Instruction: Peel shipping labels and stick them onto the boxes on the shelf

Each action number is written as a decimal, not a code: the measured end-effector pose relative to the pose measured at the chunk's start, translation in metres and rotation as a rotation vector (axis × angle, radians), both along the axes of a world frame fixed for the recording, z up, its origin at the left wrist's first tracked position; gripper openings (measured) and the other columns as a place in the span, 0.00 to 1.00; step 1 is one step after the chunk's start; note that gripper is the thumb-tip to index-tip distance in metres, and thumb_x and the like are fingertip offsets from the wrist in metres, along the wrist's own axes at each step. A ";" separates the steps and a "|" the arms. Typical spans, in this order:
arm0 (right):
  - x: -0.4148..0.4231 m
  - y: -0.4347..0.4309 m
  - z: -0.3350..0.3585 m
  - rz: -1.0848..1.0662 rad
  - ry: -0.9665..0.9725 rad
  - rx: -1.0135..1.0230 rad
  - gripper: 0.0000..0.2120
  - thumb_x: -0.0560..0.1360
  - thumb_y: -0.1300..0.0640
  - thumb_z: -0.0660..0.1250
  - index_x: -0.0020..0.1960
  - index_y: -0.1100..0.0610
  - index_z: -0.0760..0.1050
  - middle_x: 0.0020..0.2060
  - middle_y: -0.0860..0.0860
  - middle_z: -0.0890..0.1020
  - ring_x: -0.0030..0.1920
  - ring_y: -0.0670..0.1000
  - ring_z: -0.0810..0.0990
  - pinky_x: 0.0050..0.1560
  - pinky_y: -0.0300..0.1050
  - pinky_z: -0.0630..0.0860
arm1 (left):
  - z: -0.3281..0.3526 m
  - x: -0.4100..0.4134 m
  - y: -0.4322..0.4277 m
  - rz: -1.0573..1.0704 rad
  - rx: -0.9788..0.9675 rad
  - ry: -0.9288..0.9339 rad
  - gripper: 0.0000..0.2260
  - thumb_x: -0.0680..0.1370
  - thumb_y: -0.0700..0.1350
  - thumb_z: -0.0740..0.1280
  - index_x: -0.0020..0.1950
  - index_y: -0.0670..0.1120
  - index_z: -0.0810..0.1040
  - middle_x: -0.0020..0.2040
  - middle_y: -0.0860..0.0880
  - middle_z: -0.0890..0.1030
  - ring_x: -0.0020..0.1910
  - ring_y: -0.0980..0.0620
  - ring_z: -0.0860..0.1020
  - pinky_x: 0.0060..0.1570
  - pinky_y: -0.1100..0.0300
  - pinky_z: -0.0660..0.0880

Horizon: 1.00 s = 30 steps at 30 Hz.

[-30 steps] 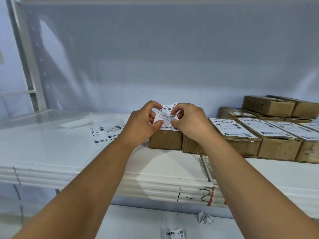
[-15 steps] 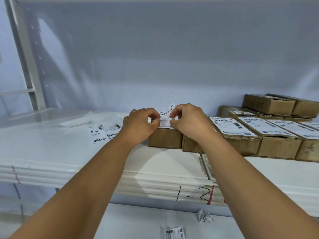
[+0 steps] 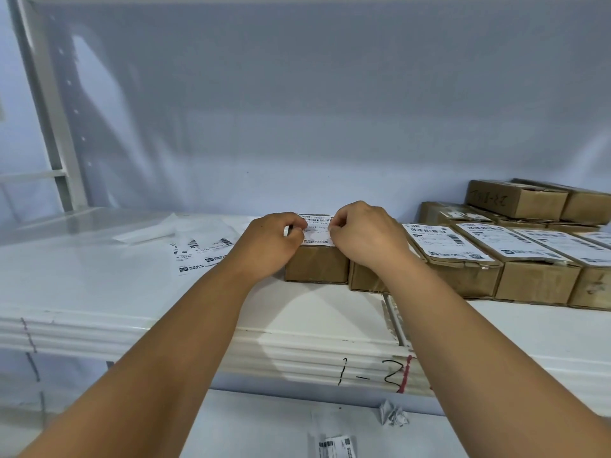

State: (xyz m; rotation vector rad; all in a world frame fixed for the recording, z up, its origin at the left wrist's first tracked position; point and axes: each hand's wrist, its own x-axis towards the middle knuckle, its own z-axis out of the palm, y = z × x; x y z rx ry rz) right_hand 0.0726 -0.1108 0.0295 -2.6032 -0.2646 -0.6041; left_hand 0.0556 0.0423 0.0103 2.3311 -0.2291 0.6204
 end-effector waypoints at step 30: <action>0.026 0.018 0.039 0.122 0.225 -0.394 0.13 0.73 0.67 0.57 0.50 0.62 0.79 0.46 0.57 0.82 0.44 0.57 0.80 0.46 0.47 0.78 | 0.000 -0.001 0.003 -0.067 -0.074 0.107 0.19 0.80 0.47 0.59 0.72 0.51 0.65 0.63 0.50 0.73 0.58 0.52 0.72 0.54 0.63 0.66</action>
